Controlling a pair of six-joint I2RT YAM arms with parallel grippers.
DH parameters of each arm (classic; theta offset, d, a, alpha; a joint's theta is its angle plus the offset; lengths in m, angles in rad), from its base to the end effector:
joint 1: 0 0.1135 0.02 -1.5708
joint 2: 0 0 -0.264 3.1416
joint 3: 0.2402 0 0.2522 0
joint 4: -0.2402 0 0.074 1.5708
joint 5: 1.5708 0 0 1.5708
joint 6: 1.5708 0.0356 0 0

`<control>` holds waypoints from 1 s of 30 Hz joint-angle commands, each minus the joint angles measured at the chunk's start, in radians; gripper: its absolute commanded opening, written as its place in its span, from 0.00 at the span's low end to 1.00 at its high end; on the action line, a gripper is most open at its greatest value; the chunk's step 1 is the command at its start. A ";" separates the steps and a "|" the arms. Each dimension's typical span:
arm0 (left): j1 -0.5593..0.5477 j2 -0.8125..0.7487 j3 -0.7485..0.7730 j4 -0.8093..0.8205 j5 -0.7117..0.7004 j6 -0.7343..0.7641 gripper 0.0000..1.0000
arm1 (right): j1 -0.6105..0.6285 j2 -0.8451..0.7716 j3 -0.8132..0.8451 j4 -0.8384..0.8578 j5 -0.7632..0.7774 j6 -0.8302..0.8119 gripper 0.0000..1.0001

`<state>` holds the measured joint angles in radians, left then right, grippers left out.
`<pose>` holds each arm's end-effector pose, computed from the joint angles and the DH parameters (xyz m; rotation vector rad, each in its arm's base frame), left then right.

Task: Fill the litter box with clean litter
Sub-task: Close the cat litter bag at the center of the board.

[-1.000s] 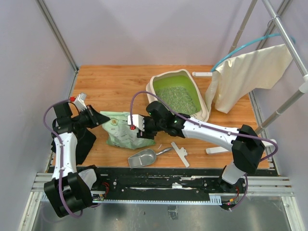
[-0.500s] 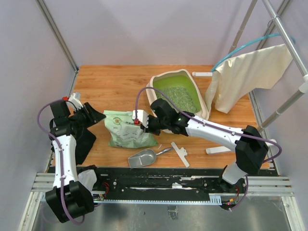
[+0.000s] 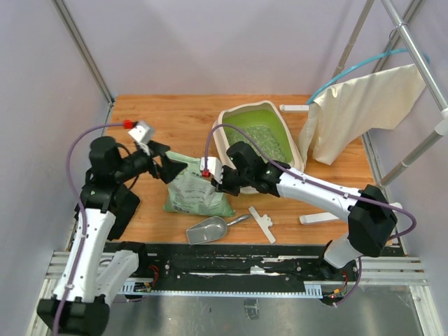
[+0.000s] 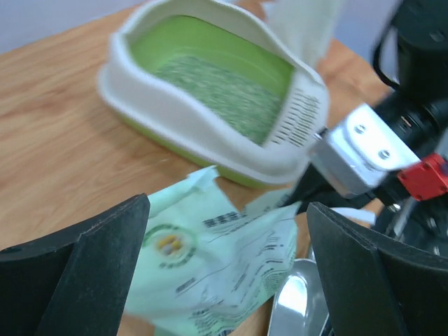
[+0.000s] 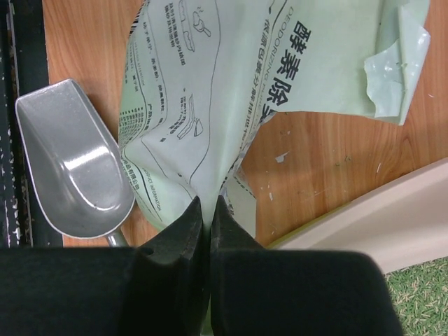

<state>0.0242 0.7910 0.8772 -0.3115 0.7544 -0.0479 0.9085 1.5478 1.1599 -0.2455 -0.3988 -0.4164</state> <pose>0.1712 -0.0202 0.3598 0.4757 1.7208 -0.6905 0.2040 0.2841 0.2771 -1.5489 1.6153 0.7109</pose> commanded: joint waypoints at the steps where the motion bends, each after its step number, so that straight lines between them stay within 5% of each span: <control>1: -0.226 0.094 0.015 -0.054 0.008 0.299 1.00 | -0.016 -0.080 -0.042 0.060 -0.027 -0.041 0.01; 4: -0.312 0.130 -0.011 -0.058 -0.017 0.386 1.00 | -0.016 -0.112 -0.082 0.105 -0.038 -0.042 0.01; 11: -0.321 0.115 -0.097 -0.036 0.096 0.640 1.00 | -0.016 -0.173 -0.182 0.219 -0.068 -0.058 0.01; 14: -0.323 0.167 -0.083 -0.148 0.071 0.747 1.00 | -0.015 -0.190 -0.204 0.242 -0.075 -0.072 0.01; 26: -0.387 0.276 -0.079 -0.335 -0.259 0.835 0.99 | -0.014 -0.212 -0.238 0.268 -0.084 -0.113 0.01; 30: -0.385 0.258 -0.080 -0.408 -0.350 0.800 0.80 | -0.014 -0.219 -0.246 0.262 -0.068 -0.125 0.01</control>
<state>-0.3645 1.0554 0.8005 -0.5594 0.5850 0.7692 0.9085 1.3838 0.9211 -0.0265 -0.4431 -0.5076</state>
